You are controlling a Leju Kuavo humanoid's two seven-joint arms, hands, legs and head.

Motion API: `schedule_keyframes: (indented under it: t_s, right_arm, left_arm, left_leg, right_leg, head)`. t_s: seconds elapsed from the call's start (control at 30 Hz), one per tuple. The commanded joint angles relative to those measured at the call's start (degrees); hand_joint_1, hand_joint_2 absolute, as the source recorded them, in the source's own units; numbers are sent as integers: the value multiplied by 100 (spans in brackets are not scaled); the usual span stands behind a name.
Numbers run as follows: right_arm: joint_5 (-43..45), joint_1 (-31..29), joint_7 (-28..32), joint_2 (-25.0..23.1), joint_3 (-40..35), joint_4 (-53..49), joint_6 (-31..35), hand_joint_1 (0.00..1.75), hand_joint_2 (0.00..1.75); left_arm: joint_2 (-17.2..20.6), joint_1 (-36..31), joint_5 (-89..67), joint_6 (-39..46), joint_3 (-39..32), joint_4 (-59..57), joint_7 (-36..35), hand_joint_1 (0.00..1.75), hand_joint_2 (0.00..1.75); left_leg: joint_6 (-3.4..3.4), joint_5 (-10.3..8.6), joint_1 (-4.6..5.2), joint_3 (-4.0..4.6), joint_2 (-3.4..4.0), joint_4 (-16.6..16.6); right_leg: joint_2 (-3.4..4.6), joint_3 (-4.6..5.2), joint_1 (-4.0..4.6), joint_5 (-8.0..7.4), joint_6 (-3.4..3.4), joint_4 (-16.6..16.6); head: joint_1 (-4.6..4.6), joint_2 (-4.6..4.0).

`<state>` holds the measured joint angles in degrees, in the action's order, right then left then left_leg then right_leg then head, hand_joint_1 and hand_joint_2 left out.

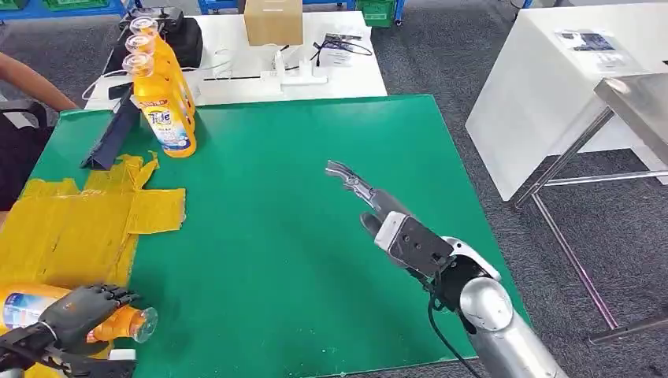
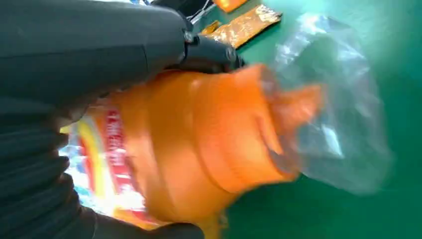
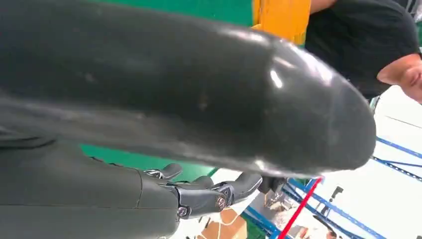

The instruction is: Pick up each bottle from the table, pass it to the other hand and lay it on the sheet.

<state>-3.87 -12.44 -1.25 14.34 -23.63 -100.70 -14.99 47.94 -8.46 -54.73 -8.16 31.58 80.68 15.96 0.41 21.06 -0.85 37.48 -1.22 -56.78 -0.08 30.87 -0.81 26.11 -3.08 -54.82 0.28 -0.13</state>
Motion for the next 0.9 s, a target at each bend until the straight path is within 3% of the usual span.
schedule_keyframes:
  t_s: [0.03,0.23,0.4,0.5,0.67,0.9]
  right_arm:
    - [31,-201,-32,-53,-173,344,7,0,0]
    - [32,-141,-28,-49,-162,301,25,0,0]
    - [-3,67,4,-49,-122,194,98,0,0]
    - [-9,101,9,-44,-122,164,107,0,0]
    - [-100,528,-3,0,10,-164,219,0,0]
    - [-132,862,46,123,51,-391,278,0,0]
  left_arm:
    - [-592,5,-223,219,135,-553,-147,0,0]
    - [-655,176,-471,662,-58,-460,-153,0,0]
    - [-1158,735,-1173,1728,-918,-40,-250,0,0]
    - [-1183,786,-1194,1727,-957,62,-261,0,0]
    - [-2186,1451,-1783,3030,-2305,1101,-446,0,0]
    - [-2805,1857,-1214,3839,-3304,1996,-122,0,0]
  left_leg:
    - [2,1,10,-24,6,11]
    - [2,2,8,-28,11,9]
    - [4,5,8,-36,13,12]
    - [5,12,7,-39,5,3]
    - [3,10,10,-30,8,9]
    - [2,24,9,-27,18,-6]
  right_leg:
    - [3,-20,-7,2,7,5]
    - [7,-13,-5,1,7,5]
    - [4,-21,-5,5,9,10]
    - [-6,1,-4,15,13,4]
    - [0,11,-7,10,11,9]
    - [7,11,-5,18,14,-1]
  head:
    - [-2,0]
    - [-2,0]
    - [-2,0]
    - [-2,0]
    - [-4,0]
    - [-2,0]
